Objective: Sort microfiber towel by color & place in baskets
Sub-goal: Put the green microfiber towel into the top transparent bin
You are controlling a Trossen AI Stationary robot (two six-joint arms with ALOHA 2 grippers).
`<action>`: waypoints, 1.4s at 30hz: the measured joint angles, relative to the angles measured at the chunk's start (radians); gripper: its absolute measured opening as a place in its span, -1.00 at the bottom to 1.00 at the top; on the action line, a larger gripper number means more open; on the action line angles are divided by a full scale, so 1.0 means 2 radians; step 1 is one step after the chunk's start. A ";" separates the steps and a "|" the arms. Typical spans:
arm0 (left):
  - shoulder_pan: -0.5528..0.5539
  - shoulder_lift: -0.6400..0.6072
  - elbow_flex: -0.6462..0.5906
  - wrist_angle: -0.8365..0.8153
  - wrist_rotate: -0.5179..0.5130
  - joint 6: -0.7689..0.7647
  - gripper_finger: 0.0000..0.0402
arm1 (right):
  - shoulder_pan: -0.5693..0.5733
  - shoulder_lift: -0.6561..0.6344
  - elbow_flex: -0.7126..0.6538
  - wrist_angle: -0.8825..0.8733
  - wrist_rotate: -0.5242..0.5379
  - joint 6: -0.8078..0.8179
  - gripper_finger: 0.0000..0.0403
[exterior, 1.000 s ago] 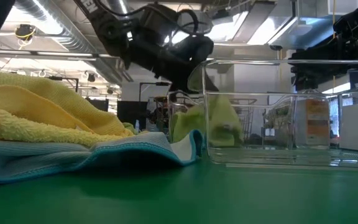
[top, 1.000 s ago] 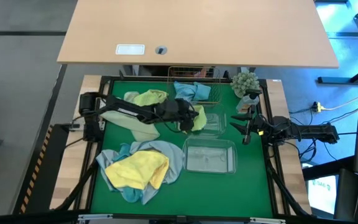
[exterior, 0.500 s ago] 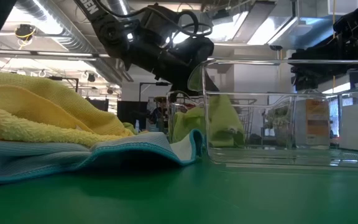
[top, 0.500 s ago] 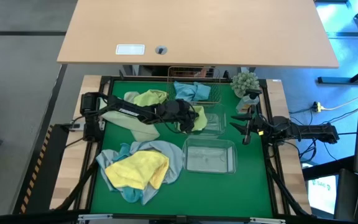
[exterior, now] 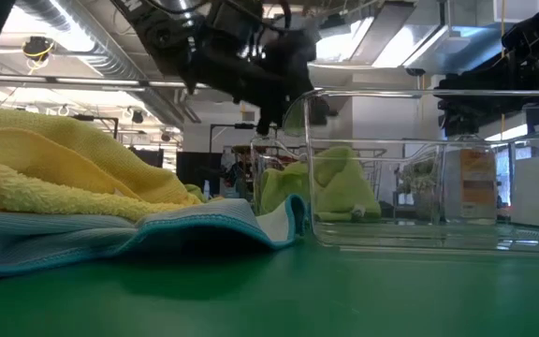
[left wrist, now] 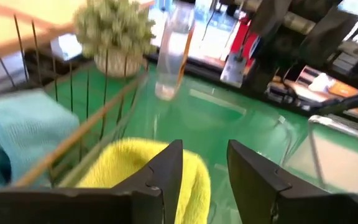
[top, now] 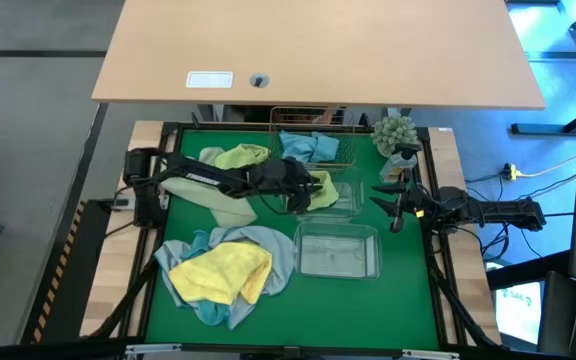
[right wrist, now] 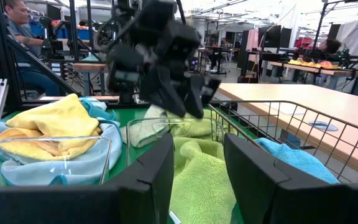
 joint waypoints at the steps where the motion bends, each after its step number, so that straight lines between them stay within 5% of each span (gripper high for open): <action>1: 0.000 -0.006 0.000 0.000 0.000 0.006 -0.40 | 0.000 0.000 0.000 0.000 0.000 0.000 -0.29; 15: 0.000 -0.117 0.000 -0.104 -0.005 0.014 -0.40 | 0.000 0.000 0.000 0.000 0.000 0.000 -0.29; 22: 0.009 -0.191 0.000 -0.267 -0.016 0.015 -0.40 | 0.000 0.000 0.000 0.000 0.000 0.000 -0.29; 29: 0.023 -0.259 0.000 -0.430 -0.082 0.015 -0.40 | 0.000 0.000 0.000 0.000 0.000 0.000 -0.29; 34: 0.032 -0.268 0.000 -0.517 -0.106 0.011 -0.40 | 0.000 0.000 0.000 0.000 0.000 0.000 -0.29; 42: 0.042 -0.242 -0.045 -0.525 -0.106 0.013 -0.40 | 0.000 0.000 0.000 0.000 0.000 0.000 -0.29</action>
